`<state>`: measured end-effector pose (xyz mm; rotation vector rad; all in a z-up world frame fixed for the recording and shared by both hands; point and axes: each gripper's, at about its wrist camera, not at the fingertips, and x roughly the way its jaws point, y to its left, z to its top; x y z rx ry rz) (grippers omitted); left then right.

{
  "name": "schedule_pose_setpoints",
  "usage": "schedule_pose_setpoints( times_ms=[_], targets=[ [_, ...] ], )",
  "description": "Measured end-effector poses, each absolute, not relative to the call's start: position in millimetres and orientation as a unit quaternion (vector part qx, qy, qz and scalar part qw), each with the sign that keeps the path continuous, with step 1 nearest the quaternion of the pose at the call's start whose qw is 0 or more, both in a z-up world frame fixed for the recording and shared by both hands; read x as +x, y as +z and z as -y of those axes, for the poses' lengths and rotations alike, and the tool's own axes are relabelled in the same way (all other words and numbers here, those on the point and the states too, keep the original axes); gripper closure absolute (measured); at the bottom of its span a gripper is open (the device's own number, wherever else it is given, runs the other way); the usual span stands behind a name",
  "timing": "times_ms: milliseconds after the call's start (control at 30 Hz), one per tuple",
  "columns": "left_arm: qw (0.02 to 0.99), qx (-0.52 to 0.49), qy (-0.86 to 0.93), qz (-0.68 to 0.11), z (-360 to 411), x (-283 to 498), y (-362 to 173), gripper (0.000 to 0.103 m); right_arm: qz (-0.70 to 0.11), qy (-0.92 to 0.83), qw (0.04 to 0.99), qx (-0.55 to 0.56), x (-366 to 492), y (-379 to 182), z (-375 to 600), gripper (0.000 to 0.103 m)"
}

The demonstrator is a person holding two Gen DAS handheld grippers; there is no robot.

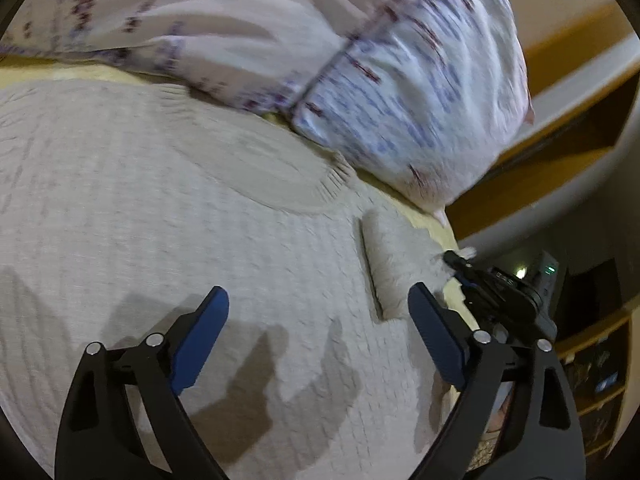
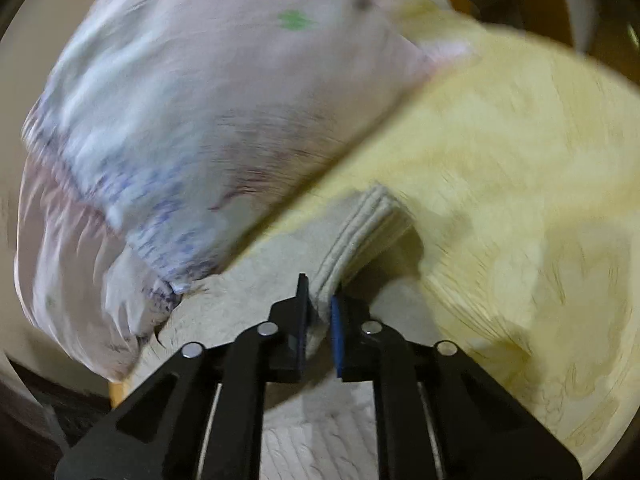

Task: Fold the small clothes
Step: 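Fold the held sleeve across the sweater body and open the right gripper, then grasp the cuff of the other sleeve with the left gripper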

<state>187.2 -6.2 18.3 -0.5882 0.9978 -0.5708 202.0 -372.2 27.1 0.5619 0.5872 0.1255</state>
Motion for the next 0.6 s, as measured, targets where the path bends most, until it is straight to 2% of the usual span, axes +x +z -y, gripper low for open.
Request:
schedule_pose_setpoints(
  times_ms=[133,200,267,300,333,367,467,600],
  targets=[
    [0.799,-0.32,-0.251,-0.443,-24,194,20,0.013,-0.263,0.162,0.937,0.165,192,59,298,0.095],
    [0.796,-0.339,-0.249,-0.435,-37,196,21,0.013,-0.281,0.217,0.928,0.112,191,59,254,0.094],
    [0.794,-0.351,-0.246,-0.431,-47,198,20,0.013,-0.325,0.275,0.902,0.074,196,45,215,0.089],
    [0.793,-0.354,-0.244,-0.432,-50,198,19,0.013,-0.345,0.295,0.889,0.061,198,37,201,0.081],
    [0.789,-0.36,-0.242,-0.436,-54,199,16,0.013,-0.363,0.311,0.877,0.048,199,28,189,0.068],
    [0.784,-0.365,-0.241,-0.44,-56,199,13,0.015,-0.377,0.321,0.868,0.037,197,20,180,0.064],
    [0.777,-0.372,-0.24,-0.448,-56,199,6,0.016,-0.379,0.323,0.866,0.046,189,13,187,0.054],
    [0.777,-0.372,-0.237,-0.449,-53,200,3,0.019,-0.402,0.278,0.86,0.143,182,8,248,0.054]
  ],
)
